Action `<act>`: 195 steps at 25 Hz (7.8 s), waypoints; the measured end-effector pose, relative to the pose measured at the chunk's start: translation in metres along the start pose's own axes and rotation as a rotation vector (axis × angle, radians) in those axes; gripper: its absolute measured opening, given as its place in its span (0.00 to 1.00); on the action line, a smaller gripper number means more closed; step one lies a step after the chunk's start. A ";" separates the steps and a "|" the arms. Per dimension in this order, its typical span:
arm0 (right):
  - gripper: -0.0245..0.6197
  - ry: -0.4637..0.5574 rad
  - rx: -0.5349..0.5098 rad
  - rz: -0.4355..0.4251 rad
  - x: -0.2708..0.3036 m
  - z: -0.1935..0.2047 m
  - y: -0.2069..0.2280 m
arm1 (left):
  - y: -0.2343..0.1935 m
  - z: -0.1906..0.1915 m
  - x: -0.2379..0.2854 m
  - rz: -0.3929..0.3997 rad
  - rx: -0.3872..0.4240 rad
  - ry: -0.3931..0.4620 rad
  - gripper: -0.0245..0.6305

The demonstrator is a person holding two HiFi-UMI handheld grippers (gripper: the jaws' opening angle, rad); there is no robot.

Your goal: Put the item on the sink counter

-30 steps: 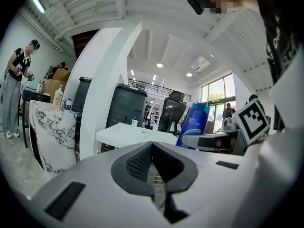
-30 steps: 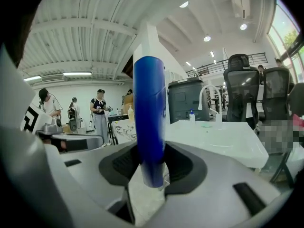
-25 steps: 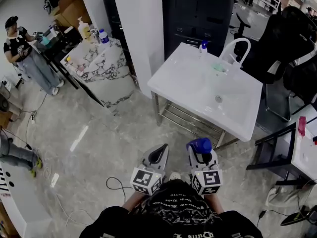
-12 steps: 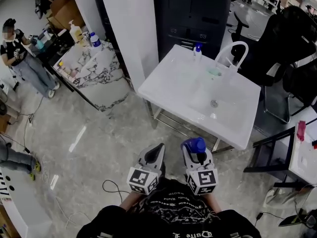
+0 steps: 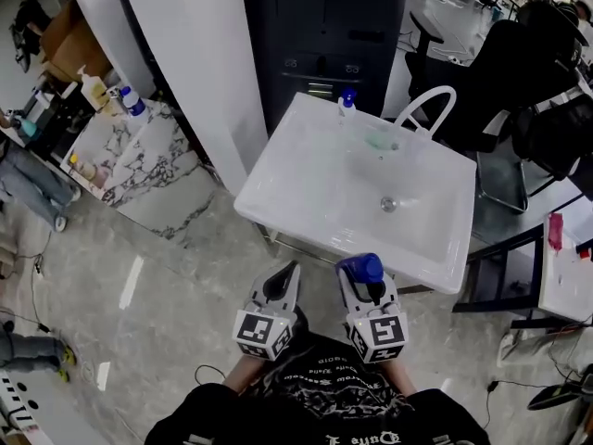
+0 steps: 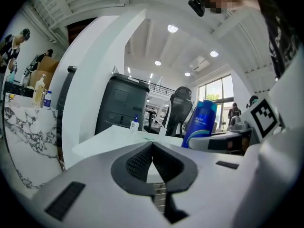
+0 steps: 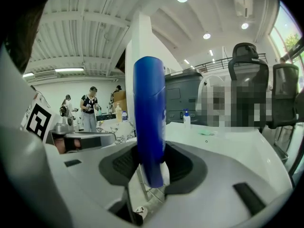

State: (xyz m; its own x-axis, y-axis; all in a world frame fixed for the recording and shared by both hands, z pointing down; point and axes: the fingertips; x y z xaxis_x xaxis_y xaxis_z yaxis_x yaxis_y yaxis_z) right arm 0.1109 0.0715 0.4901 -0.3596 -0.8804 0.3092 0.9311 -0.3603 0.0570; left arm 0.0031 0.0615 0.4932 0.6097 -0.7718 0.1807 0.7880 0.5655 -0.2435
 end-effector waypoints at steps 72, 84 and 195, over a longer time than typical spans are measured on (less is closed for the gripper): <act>0.28 0.061 -0.084 0.047 0.431 -0.181 0.126 | -0.250 -0.099 0.195 -0.111 0.029 -0.074 0.05; 0.28 -0.035 -0.053 0.072 0.485 -0.141 0.152 | -0.267 -0.089 0.208 -0.142 0.027 -0.125 0.05; 0.04 0.023 -0.047 0.352 0.230 -0.096 0.100 | -0.160 -0.105 0.201 0.230 0.099 -0.004 0.05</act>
State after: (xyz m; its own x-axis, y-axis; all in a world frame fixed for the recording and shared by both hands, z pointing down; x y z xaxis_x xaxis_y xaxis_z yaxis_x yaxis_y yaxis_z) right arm 0.1152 -0.1967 0.4754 -0.0188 -0.9597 0.2802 0.9945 -0.0467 -0.0932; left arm -0.0092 -0.2146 0.4688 0.7743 -0.6182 0.1351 0.6327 0.7523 -0.1838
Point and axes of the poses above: the fingertips, and each gripper's own axes: x forward along the fingers, y to its right, z out of its underside, and after that the axes turned 1 degree about -x, right-handed
